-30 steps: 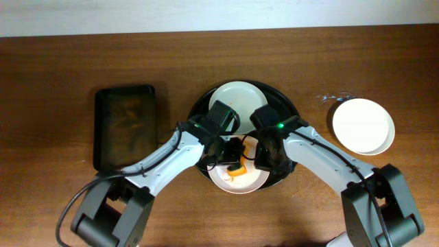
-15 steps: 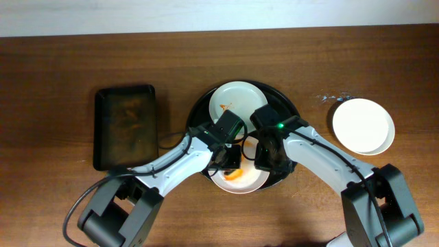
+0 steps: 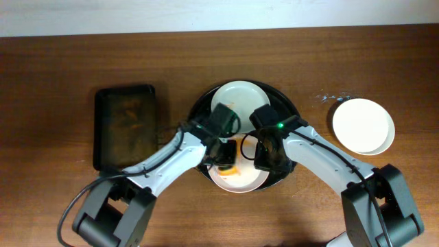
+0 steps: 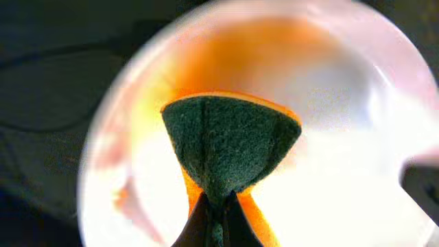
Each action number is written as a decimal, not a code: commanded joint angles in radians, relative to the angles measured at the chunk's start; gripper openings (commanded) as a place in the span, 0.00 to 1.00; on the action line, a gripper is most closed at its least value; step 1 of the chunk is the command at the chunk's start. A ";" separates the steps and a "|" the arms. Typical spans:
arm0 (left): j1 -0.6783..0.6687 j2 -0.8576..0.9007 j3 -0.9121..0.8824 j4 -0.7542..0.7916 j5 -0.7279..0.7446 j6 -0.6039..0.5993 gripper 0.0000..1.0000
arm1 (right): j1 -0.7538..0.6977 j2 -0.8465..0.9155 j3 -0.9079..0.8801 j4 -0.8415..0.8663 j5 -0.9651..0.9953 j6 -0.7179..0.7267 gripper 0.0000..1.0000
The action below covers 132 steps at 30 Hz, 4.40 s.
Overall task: Clean dirty plates on tray and stack at the side
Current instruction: 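Scrub the front plate with the sponge in the left gripper, then carry the front plate right and stack it on the cleaned plate, then grasp the back plate edge with the right gripper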
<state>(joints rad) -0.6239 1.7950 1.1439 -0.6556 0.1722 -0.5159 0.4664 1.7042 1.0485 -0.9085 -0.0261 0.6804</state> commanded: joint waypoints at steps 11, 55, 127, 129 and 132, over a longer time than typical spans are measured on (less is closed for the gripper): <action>-0.166 -0.026 -0.064 0.106 0.016 -0.102 0.00 | 0.004 -0.010 0.003 -0.005 0.035 0.005 0.04; 0.126 -0.161 -0.237 0.348 -0.190 0.000 0.00 | 0.004 -0.010 0.003 -0.019 0.035 0.005 0.04; 0.357 -0.441 -0.188 0.055 -0.199 0.062 0.01 | -0.445 0.170 0.565 -0.197 -0.271 -0.541 0.61; 0.357 -0.441 -0.188 0.055 -0.198 0.062 0.00 | -0.353 0.232 0.565 -0.168 -0.197 -0.451 0.61; 0.357 -0.441 -0.188 0.055 -0.198 0.062 0.00 | -0.296 0.317 0.565 -0.107 -0.184 -0.418 0.57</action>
<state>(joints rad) -0.2726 1.3697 0.9455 -0.6025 -0.0196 -0.4671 0.1474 1.9739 1.6135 -1.0401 -0.2474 0.2180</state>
